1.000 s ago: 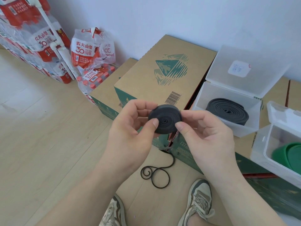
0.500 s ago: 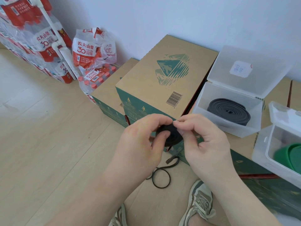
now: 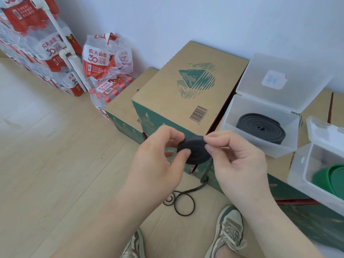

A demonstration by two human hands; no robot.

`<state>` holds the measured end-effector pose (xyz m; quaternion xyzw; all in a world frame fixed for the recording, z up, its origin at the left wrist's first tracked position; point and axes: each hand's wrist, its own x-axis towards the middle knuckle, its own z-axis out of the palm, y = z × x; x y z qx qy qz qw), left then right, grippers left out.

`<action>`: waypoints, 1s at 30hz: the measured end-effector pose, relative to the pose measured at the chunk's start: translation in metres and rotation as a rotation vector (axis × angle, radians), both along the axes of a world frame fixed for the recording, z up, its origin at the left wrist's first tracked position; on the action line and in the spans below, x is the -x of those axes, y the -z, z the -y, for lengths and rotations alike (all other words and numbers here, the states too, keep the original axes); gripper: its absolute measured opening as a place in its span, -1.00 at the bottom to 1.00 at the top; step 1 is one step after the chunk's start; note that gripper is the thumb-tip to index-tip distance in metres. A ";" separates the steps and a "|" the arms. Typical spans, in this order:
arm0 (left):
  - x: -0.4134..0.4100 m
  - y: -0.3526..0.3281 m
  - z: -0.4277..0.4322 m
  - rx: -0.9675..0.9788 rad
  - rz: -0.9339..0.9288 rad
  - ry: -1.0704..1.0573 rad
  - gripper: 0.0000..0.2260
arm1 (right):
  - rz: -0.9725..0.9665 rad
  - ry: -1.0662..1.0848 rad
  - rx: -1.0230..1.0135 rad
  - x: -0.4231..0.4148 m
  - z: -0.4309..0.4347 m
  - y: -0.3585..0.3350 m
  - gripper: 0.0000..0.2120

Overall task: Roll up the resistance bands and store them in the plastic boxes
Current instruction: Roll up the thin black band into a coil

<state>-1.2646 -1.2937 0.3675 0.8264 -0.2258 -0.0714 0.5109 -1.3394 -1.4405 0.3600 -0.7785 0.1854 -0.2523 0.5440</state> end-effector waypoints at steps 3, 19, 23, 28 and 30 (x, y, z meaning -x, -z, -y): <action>0.003 0.001 0.000 -0.046 0.183 0.090 -0.75 | 0.037 -0.043 0.162 0.001 -0.002 0.005 -0.72; -0.001 -0.003 0.001 0.242 -0.245 -0.012 -0.80 | -0.043 -0.014 -0.331 -0.003 0.001 -0.006 -0.72; 0.002 0.006 0.001 -0.015 0.025 -0.002 -0.78 | -0.074 -0.033 -0.061 0.001 0.000 -0.001 -0.67; 0.004 0.002 -0.003 -0.113 0.191 0.086 -0.74 | -0.016 -0.133 0.133 0.003 -0.002 0.001 -0.69; 0.005 0.002 -0.003 -0.125 0.174 0.114 -0.75 | -0.057 -0.133 0.094 0.002 -0.004 0.001 -0.67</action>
